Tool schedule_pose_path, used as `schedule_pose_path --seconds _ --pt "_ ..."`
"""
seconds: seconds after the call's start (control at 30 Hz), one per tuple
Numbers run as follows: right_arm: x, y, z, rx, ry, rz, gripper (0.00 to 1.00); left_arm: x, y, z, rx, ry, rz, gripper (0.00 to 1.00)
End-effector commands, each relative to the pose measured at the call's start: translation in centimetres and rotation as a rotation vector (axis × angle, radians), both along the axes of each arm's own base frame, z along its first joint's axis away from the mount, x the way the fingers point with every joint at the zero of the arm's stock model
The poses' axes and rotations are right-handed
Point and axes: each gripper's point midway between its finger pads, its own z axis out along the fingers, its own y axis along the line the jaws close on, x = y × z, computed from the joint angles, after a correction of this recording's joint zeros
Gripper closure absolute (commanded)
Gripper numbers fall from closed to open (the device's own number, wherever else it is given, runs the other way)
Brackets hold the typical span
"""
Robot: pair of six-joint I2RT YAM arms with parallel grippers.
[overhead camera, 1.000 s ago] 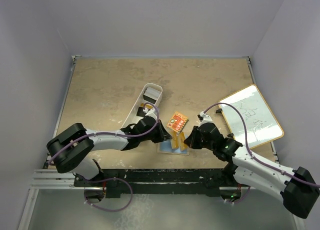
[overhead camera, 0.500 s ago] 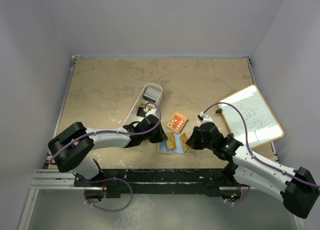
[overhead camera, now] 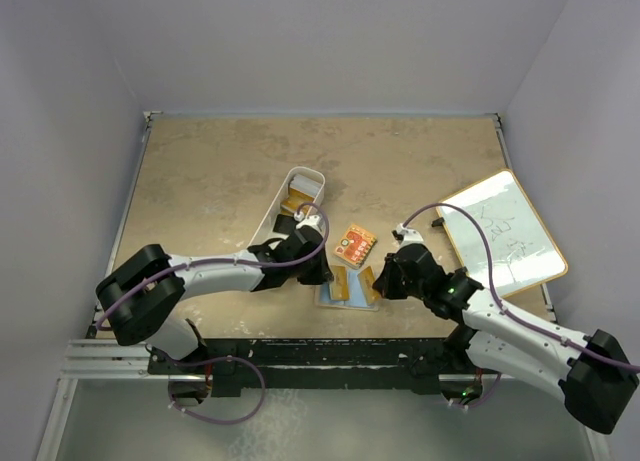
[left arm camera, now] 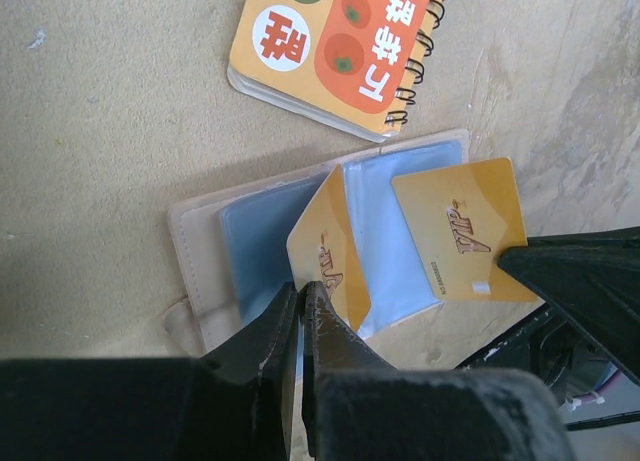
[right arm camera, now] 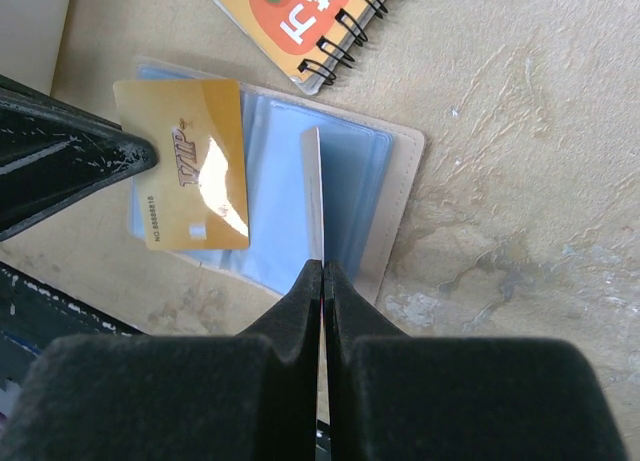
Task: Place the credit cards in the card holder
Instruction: Insert the credit card into the card holder.
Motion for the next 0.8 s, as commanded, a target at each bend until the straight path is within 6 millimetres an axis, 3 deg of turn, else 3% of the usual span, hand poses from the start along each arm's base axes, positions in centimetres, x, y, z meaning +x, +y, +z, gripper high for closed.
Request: schedule_pose_path --seconds 0.0,0.47,0.77 --pt "1.1 -0.5 1.2 -0.040 -0.050 -0.009 1.00 0.2 -0.3 1.1 0.032 -0.040 -0.067 1.00" --pt "1.0 -0.2 1.0 -0.027 -0.044 -0.003 1.00 0.0 -1.1 0.3 0.020 -0.012 -0.090 1.00" --pt "0.7 -0.3 -0.6 -0.033 -0.025 -0.006 1.00 0.2 -1.7 0.2 0.003 -0.001 -0.077 1.00"
